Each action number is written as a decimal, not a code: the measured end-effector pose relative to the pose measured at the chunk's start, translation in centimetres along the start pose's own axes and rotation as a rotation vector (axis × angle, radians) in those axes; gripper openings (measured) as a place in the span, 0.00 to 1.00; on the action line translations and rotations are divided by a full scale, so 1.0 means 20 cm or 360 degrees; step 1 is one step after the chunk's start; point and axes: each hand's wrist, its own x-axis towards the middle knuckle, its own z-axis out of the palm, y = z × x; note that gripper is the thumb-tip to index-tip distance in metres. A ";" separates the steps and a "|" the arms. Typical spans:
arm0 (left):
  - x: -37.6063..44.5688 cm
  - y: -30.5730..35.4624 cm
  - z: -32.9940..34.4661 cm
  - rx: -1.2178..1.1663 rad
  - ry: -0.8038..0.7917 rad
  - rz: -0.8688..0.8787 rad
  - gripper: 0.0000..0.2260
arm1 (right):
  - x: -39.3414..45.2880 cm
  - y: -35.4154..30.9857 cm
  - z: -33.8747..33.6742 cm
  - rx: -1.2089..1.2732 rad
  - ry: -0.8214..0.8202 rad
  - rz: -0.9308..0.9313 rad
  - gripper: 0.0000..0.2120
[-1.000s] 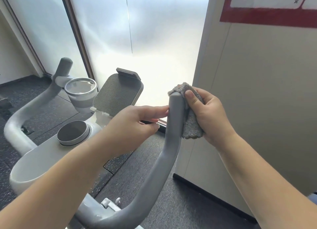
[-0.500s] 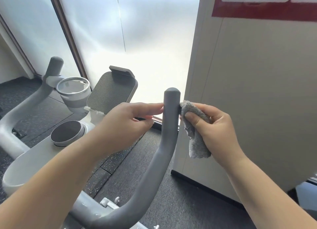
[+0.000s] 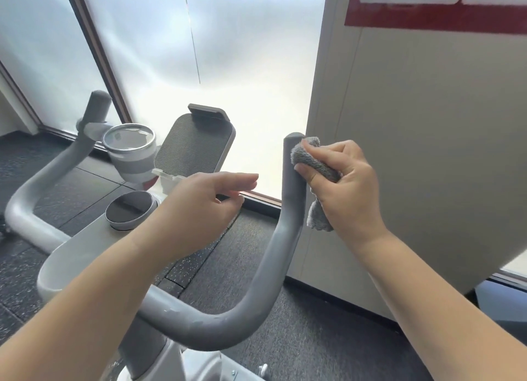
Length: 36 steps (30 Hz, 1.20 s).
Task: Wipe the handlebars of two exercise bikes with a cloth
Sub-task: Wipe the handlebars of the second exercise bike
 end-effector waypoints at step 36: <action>-0.43 -0.12 0.07 0.0232 -0.0005 -0.0086 0.20 | -0.78 -0.04 0.07 0.0561 0.0090 0.0724 0.11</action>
